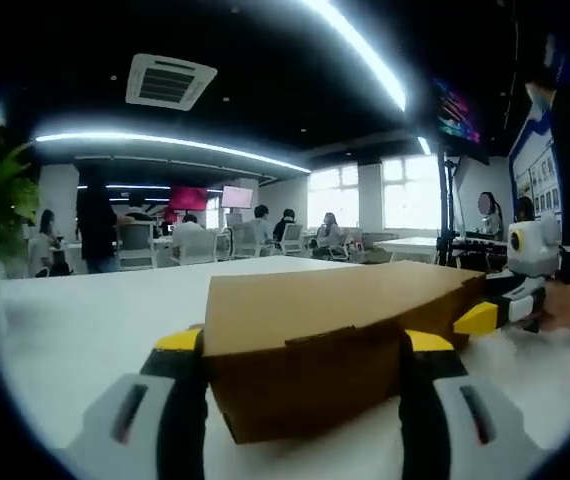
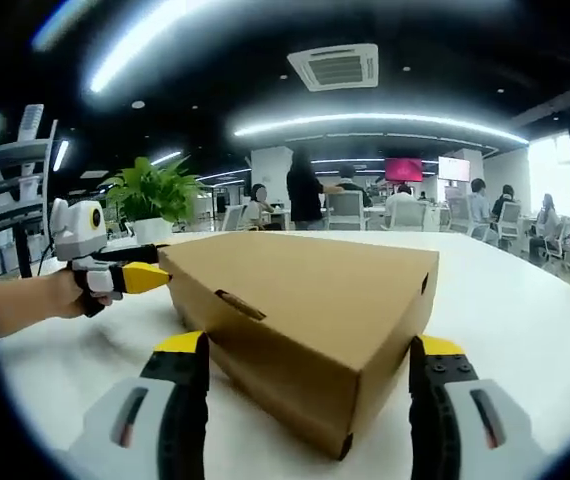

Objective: Operate the shoe box by opening the lid, removing the specified soft item, and placing it in the target area until the item is outside and the box remains undamaged.

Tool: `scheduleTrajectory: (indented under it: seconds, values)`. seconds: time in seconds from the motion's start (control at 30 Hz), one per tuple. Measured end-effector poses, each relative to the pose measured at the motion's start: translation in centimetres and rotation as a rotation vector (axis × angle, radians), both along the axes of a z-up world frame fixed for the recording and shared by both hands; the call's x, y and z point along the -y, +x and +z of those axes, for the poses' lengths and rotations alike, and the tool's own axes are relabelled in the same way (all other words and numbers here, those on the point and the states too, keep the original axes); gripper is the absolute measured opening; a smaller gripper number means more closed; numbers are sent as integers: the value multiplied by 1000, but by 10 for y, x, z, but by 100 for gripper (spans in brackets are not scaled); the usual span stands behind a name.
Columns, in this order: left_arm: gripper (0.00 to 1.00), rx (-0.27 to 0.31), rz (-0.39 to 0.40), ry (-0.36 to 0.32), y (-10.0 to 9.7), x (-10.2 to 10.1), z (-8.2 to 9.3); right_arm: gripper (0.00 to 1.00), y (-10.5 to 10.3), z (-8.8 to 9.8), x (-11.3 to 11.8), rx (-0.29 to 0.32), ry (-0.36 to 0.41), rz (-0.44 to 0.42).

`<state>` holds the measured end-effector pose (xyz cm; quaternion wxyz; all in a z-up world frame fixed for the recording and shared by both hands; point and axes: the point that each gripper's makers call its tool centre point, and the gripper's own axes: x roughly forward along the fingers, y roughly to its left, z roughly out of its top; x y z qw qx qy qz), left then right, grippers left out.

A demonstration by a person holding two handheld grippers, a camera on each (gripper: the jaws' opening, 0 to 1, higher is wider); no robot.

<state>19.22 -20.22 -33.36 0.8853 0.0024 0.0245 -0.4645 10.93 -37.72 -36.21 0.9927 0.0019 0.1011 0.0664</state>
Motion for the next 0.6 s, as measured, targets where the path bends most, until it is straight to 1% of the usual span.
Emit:
scheduleTrajectory:
  seconds: [0.07, 0.13, 0.17, 0.2, 0.23, 0.27, 0.3, 0.37, 0.47, 0.53, 0.57, 0.6]
  values:
    - [82, -2, -2, -7, 0, -3, 1, 84, -4, 2, -3, -5, 0, 5]
    - [87, -8, -12, -30, -5, -2, 2, 84, -6, 4, -5, -8, 2, 10]
    - [88, 6, -16, -13, -9, 0, 1, 84, -6, 4, -6, -10, 2, 12]
    - [88, 15, -7, 2, -11, 0, 1, 84, -7, 4, -6, -9, 3, 13]
    - [86, 9, 1, -6, -7, -2, 1, 84, -9, 5, -8, -8, 5, 15]
    - [82, 0, 12, -13, -4, -5, 1, 84, -11, 5, -9, -9, 7, 18]
    - [77, -6, 44, -16, 0, -11, 1, 84, -12, 5, -10, -10, 6, 19]
    - [77, -9, 37, -21, -3, -12, 1, 83, -16, 6, -15, -12, 6, 19]
    - [77, 5, 44, -33, -11, -14, 2, 83, -17, 4, -15, -10, 6, 24]
    - [77, 3, 54, -28, -19, -14, 5, 84, -17, 5, -17, -14, 6, 30]
    - [77, -1, 58, -25, -20, -15, 6, 84, -16, 3, -17, -15, 7, 33]
    - [77, -4, 61, -22, -16, -17, 5, 84, -16, 2, -17, -17, 7, 37]
